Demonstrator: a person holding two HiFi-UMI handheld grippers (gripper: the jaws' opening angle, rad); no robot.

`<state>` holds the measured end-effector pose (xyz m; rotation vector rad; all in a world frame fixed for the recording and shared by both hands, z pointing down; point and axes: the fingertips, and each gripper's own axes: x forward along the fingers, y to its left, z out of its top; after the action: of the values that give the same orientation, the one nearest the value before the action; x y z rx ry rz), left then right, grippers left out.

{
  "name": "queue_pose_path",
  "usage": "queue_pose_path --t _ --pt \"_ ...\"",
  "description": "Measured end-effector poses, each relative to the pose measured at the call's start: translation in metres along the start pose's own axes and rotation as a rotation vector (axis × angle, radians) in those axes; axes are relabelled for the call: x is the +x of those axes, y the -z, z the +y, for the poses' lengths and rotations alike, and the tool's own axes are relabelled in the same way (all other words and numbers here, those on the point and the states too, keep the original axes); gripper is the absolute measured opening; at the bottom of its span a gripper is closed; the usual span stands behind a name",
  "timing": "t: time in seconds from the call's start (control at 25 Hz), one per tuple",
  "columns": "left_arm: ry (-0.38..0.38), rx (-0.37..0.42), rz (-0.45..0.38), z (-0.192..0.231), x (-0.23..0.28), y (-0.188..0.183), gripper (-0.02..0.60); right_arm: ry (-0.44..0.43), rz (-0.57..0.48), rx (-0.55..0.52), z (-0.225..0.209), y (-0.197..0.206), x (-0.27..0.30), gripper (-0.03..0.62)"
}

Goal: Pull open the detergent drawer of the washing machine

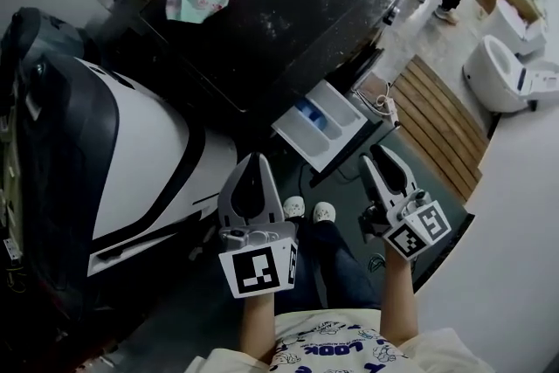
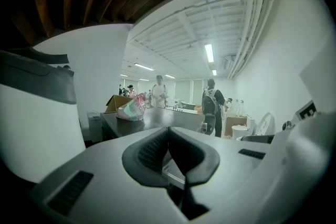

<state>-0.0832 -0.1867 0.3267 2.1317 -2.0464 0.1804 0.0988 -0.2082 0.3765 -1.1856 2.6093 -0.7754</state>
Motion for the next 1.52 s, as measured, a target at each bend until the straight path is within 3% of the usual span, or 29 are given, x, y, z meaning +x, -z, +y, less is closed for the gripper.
queue_pose_path --t 0.44,1.04,1.2,1.52 --pt "-0.056 -0.006 -0.056 0.030 -0.022 -0.051 0.014 0.081 0.017 -0.321 0.063 -0.056 0.031 0.085" --pt "-0.113 -0.006 -0.131 0.059 -0.043 -0.102 0.014 0.058 -0.017 -0.464 0.120 -0.090 0.070 0.031" --pt "-0.129 -0.028 -0.198 0.069 -0.047 -0.118 0.014 0.048 -0.019 -0.515 0.138 -0.091 0.079 0.025" --pt "-0.133 0.009 -0.175 0.085 -0.054 -0.125 0.014 0.034 -0.043 -0.537 0.161 -0.097 0.089 0.014"
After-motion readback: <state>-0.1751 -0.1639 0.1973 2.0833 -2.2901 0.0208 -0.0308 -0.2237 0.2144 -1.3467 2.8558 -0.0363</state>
